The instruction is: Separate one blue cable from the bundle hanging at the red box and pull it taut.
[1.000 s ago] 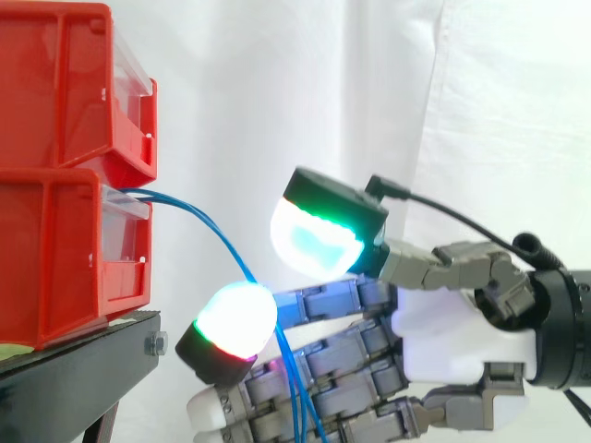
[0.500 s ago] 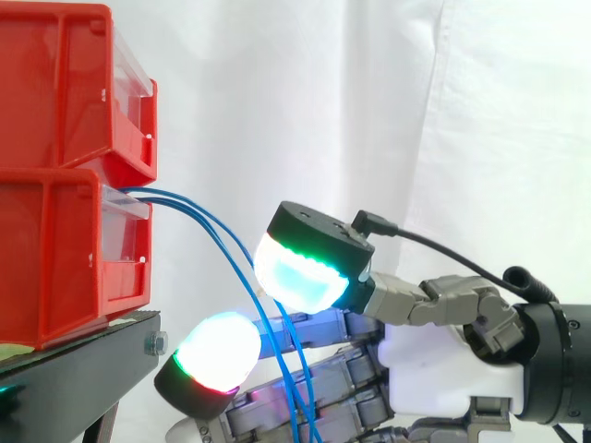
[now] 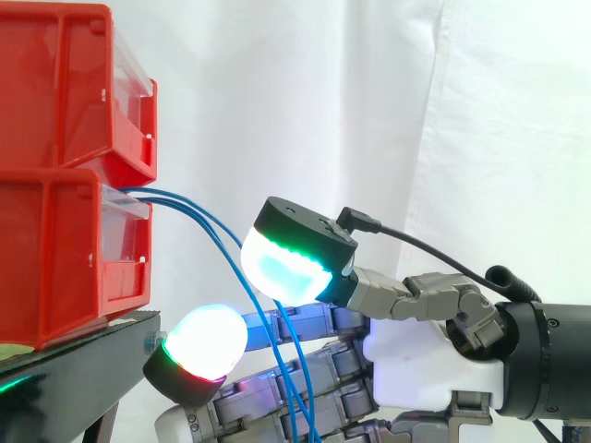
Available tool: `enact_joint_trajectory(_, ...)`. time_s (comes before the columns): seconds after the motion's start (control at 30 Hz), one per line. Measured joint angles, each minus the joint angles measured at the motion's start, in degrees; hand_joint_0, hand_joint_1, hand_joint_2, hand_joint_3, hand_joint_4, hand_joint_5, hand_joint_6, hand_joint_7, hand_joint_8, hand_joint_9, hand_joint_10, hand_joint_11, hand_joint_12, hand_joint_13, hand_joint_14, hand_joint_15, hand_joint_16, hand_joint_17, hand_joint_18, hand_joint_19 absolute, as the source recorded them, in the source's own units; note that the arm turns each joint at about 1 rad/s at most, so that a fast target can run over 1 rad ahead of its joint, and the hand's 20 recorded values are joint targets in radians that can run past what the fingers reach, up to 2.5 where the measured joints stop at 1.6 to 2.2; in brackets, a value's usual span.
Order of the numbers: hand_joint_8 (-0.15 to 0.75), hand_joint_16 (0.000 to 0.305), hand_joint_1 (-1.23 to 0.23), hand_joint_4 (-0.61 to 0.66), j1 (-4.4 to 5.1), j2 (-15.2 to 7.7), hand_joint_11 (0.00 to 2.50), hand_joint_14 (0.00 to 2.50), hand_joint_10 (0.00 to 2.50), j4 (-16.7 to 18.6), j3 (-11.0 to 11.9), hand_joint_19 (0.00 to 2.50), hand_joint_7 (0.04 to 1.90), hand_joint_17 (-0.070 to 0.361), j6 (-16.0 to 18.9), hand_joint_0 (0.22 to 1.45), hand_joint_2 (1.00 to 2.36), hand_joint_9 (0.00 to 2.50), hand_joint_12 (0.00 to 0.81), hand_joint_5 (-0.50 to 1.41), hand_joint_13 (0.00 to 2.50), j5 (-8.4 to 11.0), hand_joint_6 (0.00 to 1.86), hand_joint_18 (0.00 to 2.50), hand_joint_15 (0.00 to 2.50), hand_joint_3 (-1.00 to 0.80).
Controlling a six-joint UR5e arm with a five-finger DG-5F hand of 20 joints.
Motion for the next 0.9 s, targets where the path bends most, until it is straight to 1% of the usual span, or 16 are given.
enact_joint_trajectory(0.07,0.333,0.027,-0.66,0.29,-0.32,0.0,0.14,0.0,0.0,-0.3,0.0,0.0,1.11,0.06,0.04,0.54,1.0,0.55,0.279,-0.15,0.46,-0.15,0.5,0.33,0.05,-0.5)
enact_joint_trajectory(0.1,0.342,0.029,-0.69,0.31,-0.57,0.01,0.15,0.0,0.0,-0.51,0.0,0.0,1.11,0.065,0.09,0.51,1.0,0.55,0.29,-0.15,0.47,-0.36,0.5,0.34,0.05,-0.5)
enact_joint_trajectory(0.23,0.36,0.034,-0.75,0.32,-1.52,0.04,0.17,0.0,0.0,-1.1,0.01,0.0,1.12,0.077,0.22,0.45,1.0,0.55,0.318,-0.16,0.48,-1.94,0.5,0.37,0.06,-0.5)
enact_joint_trajectory(0.33,0.36,0.036,-0.77,0.32,-2.21,0.07,0.18,0.0,0.0,-1.33,0.01,0.0,1.12,0.081,0.21,0.44,1.0,0.54,0.329,-0.16,0.49,-3.21,0.5,0.38,0.05,-0.5)
enact_joint_trajectory(0.47,0.354,0.035,-0.8,0.32,-2.91,0.33,0.18,0.0,0.01,-1.4,0.01,0.0,1.13,0.079,-0.17,0.45,1.0,0.53,0.327,-0.16,0.49,-3.96,0.5,0.38,0.06,-0.5)
enact_joint_trajectory(0.53,0.339,0.032,-0.8,0.29,-3.02,0.48,0.18,0.0,0.0,-1.41,0.01,0.0,1.15,0.072,-0.4,0.5,1.0,0.53,0.312,-0.16,0.49,-4.05,0.5,0.37,0.07,-0.5)
enact_joint_trajectory(0.67,0.325,0.03,-0.81,0.27,-3.08,0.83,0.19,0.0,0.01,-1.42,0.02,0.0,1.18,0.067,-0.99,0.55,1.0,0.53,0.3,-0.15,0.49,-4.11,0.5,0.37,0.07,-0.5)
enact_joint_trajectory(0.9,0.321,0.029,-0.83,0.26,-2.86,0.98,0.2,0.0,0.01,-1.46,0.08,0.0,1.19,0.066,-1.24,0.56,1.0,0.54,0.297,-0.15,0.51,-3.98,0.5,0.38,0.09,-0.5)
